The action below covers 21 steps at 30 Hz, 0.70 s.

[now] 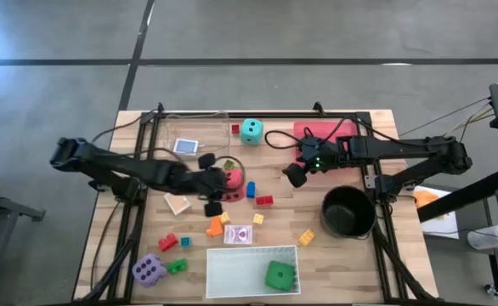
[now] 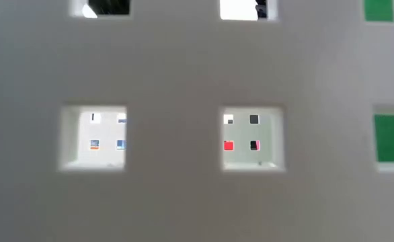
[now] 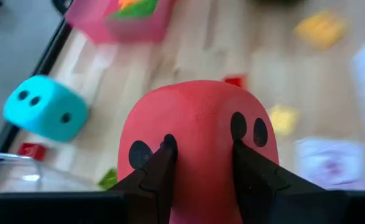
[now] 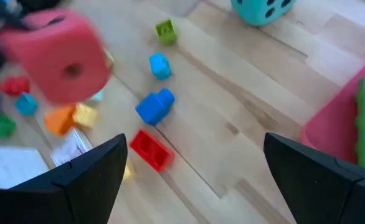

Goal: Pick & Place Toys
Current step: Put the red dice into the white bin

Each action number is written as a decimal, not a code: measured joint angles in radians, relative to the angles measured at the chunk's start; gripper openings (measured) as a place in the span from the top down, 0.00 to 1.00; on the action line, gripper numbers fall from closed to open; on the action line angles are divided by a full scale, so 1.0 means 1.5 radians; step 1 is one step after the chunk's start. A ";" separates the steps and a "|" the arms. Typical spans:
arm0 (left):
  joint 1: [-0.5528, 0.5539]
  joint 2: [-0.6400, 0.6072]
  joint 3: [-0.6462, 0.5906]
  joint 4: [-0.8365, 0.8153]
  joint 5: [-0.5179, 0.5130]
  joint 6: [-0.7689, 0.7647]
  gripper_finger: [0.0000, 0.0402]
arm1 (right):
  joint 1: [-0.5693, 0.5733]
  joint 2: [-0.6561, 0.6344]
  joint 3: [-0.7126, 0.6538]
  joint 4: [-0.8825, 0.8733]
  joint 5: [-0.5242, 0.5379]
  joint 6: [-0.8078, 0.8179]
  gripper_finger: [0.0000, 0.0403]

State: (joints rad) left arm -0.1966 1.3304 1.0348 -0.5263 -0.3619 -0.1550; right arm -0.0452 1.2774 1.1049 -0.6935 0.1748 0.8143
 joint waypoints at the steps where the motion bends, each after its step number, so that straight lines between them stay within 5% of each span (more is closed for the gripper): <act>1: -0.006 -0.020 0.001 0.000 0.011 -0.027 0.69 | 0.000 0.000 0.000 0.008 0.000 0.015 0.08; 10: -0.103 -0.097 0.065 -0.013 0.040 -0.170 0.70 | 0.025 0.000 0.000 0.058 0.002 0.129 0.08; 21: -0.230 -0.004 0.186 -0.010 0.043 -0.288 0.73 | 0.116 -0.009 0.000 0.052 0.007 0.208 0.08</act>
State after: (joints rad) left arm -0.5416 1.3250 1.3133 -0.5419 -0.2979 -0.5877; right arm 0.1287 1.2641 1.1049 -0.6149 0.1848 1.1269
